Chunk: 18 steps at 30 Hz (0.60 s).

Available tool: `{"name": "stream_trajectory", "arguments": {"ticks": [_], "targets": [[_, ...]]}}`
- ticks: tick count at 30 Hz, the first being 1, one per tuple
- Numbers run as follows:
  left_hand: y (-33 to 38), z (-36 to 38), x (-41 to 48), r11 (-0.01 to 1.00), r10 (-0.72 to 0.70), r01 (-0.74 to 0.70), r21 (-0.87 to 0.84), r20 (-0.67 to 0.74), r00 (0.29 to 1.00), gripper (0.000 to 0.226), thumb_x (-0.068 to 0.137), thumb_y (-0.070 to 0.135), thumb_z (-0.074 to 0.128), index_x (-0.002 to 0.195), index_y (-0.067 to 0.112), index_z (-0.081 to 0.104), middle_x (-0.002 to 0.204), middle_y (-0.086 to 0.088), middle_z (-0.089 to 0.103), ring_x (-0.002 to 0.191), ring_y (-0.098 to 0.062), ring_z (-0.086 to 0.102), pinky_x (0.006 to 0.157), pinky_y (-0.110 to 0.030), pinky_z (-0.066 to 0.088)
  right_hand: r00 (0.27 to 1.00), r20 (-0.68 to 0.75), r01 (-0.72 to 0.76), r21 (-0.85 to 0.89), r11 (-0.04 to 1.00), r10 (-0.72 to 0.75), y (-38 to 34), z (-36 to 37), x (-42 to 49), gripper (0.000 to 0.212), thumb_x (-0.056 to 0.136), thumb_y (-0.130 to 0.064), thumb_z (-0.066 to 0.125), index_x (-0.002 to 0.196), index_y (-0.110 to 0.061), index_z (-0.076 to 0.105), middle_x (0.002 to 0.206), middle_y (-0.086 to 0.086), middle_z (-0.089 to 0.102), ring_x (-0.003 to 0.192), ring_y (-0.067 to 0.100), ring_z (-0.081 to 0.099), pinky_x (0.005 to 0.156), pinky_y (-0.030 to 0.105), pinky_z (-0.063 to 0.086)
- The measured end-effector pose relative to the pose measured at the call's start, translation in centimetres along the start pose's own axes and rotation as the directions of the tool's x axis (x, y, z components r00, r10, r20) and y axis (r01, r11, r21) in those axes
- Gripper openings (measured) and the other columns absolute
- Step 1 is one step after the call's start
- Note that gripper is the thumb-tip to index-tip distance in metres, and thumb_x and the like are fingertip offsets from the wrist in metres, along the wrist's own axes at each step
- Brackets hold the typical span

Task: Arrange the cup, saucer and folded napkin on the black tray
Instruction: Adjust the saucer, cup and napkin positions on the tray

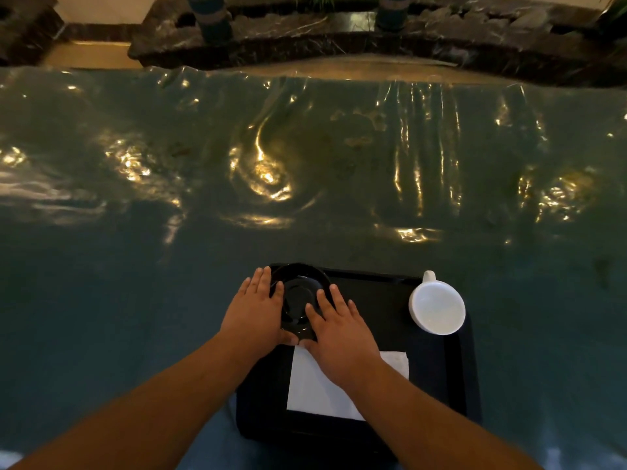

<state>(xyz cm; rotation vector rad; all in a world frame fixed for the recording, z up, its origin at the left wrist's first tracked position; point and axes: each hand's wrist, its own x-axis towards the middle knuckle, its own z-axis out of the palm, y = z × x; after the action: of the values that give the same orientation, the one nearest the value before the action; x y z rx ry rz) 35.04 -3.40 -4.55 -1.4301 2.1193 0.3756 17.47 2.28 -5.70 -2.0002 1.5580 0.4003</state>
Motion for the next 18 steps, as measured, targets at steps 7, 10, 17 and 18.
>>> {"name": "stream_trajectory", "arguments": {"ticks": [7, 10, 17, 18], "targets": [[0.3, 0.0, 0.1, 1.000, -0.005, 0.005, 0.011, 0.000, 1.000, 0.119, 0.085, 0.083, 0.051, 0.164, 0.011, 0.000, 0.170, -0.023, -0.015, 0.158, -0.033, -0.014, 0.128, -0.045, -0.004, 1.000, -0.012, 0.004, -0.005, 1.000, -0.004, 0.1, 0.0, -0.2, 0.070, 0.107, -0.059, 0.032, 0.164, -0.024, 0.012, 0.172, 0.007, -0.009, 0.155, 0.029, -0.021, 0.125, 0.053, -0.003], [0.5, 0.0, 0.1, 1.000, -0.001, 0.001, -0.012, 0.003, 1.000, 0.119, 0.085, 0.082, 0.052, 0.164, 0.011, 0.000, 0.169, -0.023, -0.016, 0.158, -0.033, -0.015, 0.129, -0.045, -0.003, 1.000, 0.005, 0.003, 0.000, 1.000, -0.003, 0.4, -0.2, -0.3, 0.070, 0.106, -0.059, 0.033, 0.164, -0.025, 0.012, 0.172, 0.006, -0.010, 0.154, 0.029, -0.022, 0.124, 0.053, -0.003], [1.5, -0.1, 0.2, 1.000, 0.005, -0.005, -0.018, 0.000, 1.000, 0.118, 0.085, 0.081, 0.053, 0.164, 0.011, 0.001, 0.170, -0.023, -0.015, 0.158, -0.034, -0.015, 0.129, -0.046, -0.001, 1.000, -0.006, -0.007, -0.005, 1.000, 0.007, 1.3, 0.3, -0.6, 0.070, 0.106, -0.059, 0.035, 0.164, -0.026, 0.013, 0.173, 0.005, -0.009, 0.155, 0.028, -0.021, 0.124, 0.054, -0.003], [1.6, -0.1, 0.3, 1.000, 0.004, -0.004, -0.018, 0.000, 1.000, 0.118, 0.085, 0.081, 0.054, 0.164, 0.011, 0.001, 0.170, -0.023, -0.016, 0.158, -0.034, -0.015, 0.129, -0.046, -0.001, 1.000, -0.003, -0.009, -0.006, 1.000, 0.009, 1.4, 0.3, -0.7, 0.070, 0.106, -0.059, 0.035, 0.164, -0.026, 0.013, 0.173, 0.005, -0.009, 0.155, 0.028, -0.021, 0.124, 0.054, -0.003]]}}
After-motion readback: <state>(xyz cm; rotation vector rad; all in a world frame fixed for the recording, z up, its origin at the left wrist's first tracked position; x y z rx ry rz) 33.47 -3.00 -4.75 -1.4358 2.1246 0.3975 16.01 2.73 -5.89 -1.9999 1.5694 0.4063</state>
